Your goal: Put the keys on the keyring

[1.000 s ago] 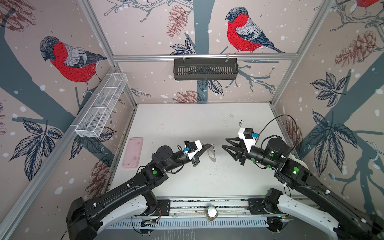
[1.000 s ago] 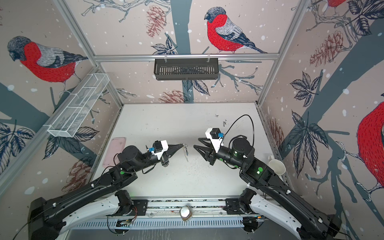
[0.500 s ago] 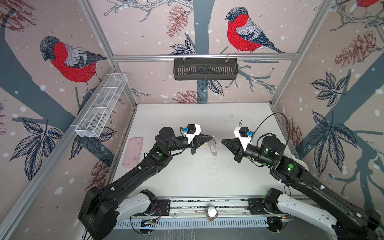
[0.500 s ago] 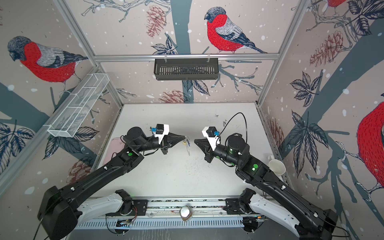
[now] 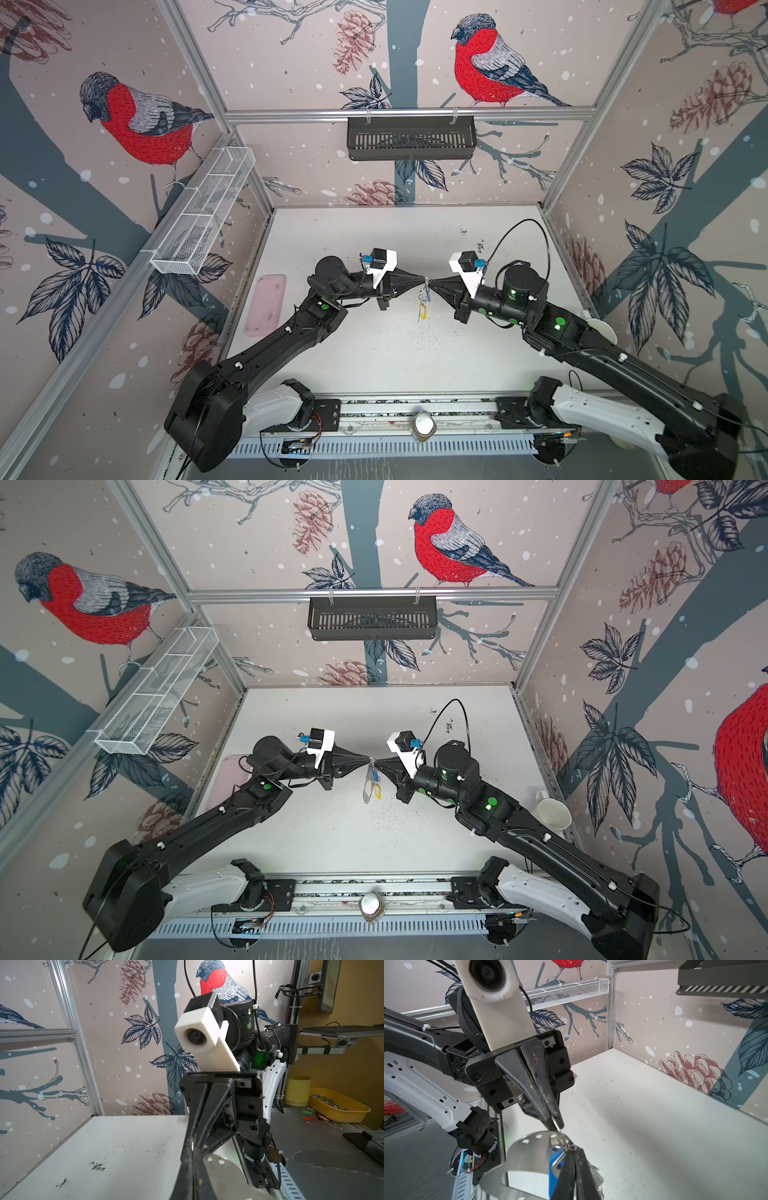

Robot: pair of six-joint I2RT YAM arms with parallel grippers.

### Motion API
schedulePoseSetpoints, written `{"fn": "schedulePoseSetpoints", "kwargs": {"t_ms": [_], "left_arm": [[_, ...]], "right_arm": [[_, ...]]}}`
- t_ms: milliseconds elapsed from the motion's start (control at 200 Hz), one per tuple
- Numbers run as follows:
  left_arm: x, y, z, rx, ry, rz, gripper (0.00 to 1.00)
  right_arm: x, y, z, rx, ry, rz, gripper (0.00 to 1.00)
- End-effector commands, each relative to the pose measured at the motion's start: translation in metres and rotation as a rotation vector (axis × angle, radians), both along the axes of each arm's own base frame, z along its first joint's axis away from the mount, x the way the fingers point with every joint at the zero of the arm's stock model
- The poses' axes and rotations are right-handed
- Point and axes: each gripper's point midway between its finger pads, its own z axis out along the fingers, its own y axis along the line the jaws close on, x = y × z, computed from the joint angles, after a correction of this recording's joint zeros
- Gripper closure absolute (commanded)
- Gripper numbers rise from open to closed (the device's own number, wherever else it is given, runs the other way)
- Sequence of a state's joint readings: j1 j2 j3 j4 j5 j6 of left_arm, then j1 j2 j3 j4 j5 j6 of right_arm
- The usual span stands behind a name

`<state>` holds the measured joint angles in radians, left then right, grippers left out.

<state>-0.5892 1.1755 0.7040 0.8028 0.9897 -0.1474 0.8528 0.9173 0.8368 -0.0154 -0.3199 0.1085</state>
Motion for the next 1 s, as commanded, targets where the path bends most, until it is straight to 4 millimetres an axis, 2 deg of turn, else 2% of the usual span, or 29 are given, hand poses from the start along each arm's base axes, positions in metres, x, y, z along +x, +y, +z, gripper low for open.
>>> {"fn": "schedulePoseSetpoints", "kwargs": {"t_ms": [0,165,245,335,525,665,830,996], "left_arm": [[-0.012,0.004,0.014,-0.060,-0.048,-0.053,1.00],[-0.016,0.005,0.015,-0.071,-0.044,-0.069,1.00],[-0.018,0.008,0.015,-0.084,-0.047,-0.070,1.00],[-0.018,0.008,0.014,-0.085,-0.044,-0.068,1.00],[-0.019,0.009,0.013,-0.096,-0.044,-0.070,1.00],[-0.020,0.010,0.014,-0.103,-0.045,-0.075,1.00],[-0.020,0.010,0.013,-0.105,-0.039,-0.084,1.00],[-0.021,0.010,0.012,-0.107,-0.034,-0.087,1.00]], "right_arm": [[-0.001,0.006,0.009,0.030,-0.016,0.014,0.94],[-0.004,0.010,0.002,0.015,0.000,0.020,0.93],[-0.007,0.009,0.002,0.011,0.000,0.014,0.87],[-0.009,0.003,0.005,0.017,-0.007,-0.005,0.77],[-0.014,-0.012,0.013,0.025,-0.025,-0.037,0.68],[-0.019,-0.016,0.020,0.040,-0.037,-0.029,0.71],[-0.021,-0.007,0.021,0.037,-0.039,0.012,0.82],[-0.022,0.004,0.017,0.021,-0.039,0.038,0.85]]}}
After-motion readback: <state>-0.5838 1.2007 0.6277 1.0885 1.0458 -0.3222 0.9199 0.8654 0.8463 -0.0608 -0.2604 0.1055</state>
